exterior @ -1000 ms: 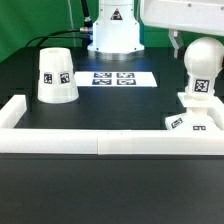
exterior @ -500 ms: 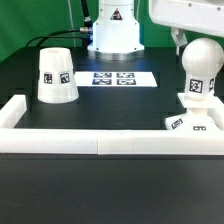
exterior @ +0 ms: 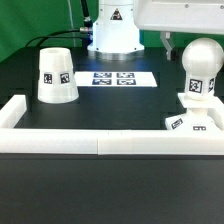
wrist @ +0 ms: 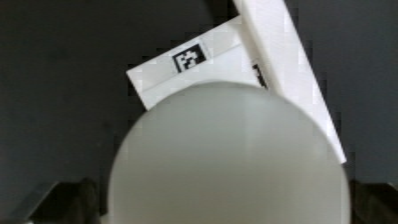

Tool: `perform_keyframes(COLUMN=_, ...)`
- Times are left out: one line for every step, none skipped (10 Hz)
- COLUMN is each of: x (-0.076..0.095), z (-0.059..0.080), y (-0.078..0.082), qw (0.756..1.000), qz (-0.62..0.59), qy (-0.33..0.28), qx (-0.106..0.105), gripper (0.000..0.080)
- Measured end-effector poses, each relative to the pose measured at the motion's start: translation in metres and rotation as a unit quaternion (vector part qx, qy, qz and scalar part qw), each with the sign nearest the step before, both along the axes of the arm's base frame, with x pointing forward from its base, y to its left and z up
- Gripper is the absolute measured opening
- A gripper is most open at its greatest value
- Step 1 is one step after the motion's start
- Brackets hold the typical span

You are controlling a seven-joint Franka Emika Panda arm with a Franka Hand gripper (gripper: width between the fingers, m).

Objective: Assemble lamp

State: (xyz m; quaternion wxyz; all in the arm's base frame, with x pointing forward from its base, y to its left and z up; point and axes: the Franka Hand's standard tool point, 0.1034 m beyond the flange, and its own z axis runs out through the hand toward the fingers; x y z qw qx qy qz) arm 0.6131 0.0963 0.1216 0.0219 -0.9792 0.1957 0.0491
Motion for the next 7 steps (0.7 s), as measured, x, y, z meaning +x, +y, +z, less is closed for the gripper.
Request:
perform_keyframes(x=0.0000, z=0.0000, y=0.0000, qw=0.999, qz=0.033, qy=-0.002, qx=0.003, gripper=0.0699)
perform_keyframes(x=0.0000, z=0.0000, y=-0.0002, qw=0.997, qz=0.075, qy=-0.005, qx=0.006, gripper=0.0699)
perform_keyframes(x=0.0000, z=-0.0002, y=-0.0003, qw=0.992, qz=0.125, qy=-0.008, qx=0.007, gripper=0.0699)
perform_keyframes(x=-0.0006, z=-0.0011, y=0.0006, qw=0.984, qz=0.177, qy=-0.011, qx=0.004, gripper=0.0699)
perform_keyframes(x=-0.0018, z=-0.0025, y=0.0010, qw=0.976, qz=0.217, qy=-0.013, qx=0.008, gripper=0.0699)
perform_keyframes(x=-0.0012, z=-0.0034, y=0.0017, qw=0.966, qz=0.258, qy=-0.018, qx=0.006, gripper=0.0699)
perform_keyframes(x=-0.0015, z=-0.0035, y=0.0053, qw=0.956, qz=0.292, qy=-0.021, qx=0.009, gripper=0.0699)
